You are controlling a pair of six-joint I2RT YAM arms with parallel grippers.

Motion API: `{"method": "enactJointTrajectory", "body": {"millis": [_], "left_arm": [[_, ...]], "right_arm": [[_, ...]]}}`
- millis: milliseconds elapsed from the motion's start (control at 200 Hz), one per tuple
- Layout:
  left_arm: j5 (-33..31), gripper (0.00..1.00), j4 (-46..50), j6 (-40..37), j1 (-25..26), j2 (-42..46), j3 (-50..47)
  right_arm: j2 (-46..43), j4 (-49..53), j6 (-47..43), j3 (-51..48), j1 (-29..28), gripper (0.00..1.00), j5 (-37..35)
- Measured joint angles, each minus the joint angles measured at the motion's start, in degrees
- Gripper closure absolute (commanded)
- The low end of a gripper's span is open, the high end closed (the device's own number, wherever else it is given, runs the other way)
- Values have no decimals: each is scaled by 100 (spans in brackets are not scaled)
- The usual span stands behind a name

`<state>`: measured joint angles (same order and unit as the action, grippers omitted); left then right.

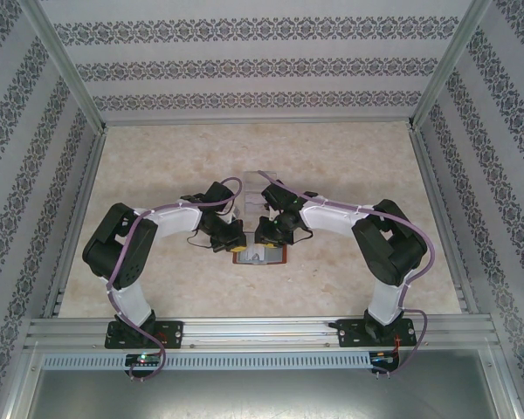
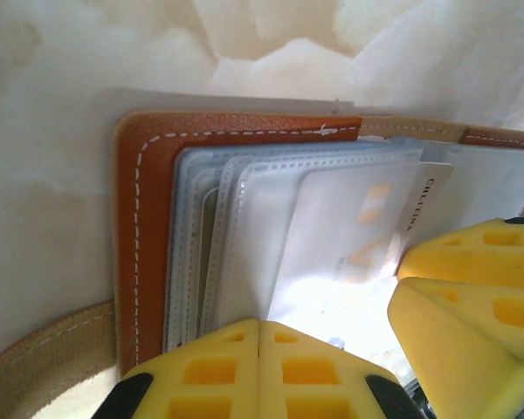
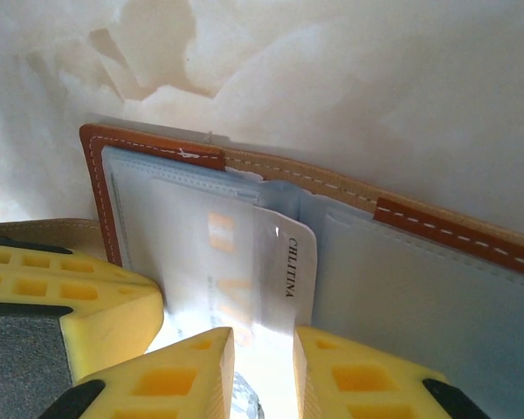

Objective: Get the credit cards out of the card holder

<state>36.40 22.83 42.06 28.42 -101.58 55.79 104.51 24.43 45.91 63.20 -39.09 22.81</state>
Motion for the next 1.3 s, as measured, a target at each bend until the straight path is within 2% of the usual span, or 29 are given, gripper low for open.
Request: {"method": "enactJointTrajectory", "body": {"millis": [689, 1299], "left_arm": [[-20, 100, 11, -13, 2, -7, 13], [-28, 100, 57, -111, 2, -39, 61]], "right_arm": [[-264, -170, 26, -319, 94, 75, -46], [-269, -1228, 238, -938, 216, 81, 420]]}}
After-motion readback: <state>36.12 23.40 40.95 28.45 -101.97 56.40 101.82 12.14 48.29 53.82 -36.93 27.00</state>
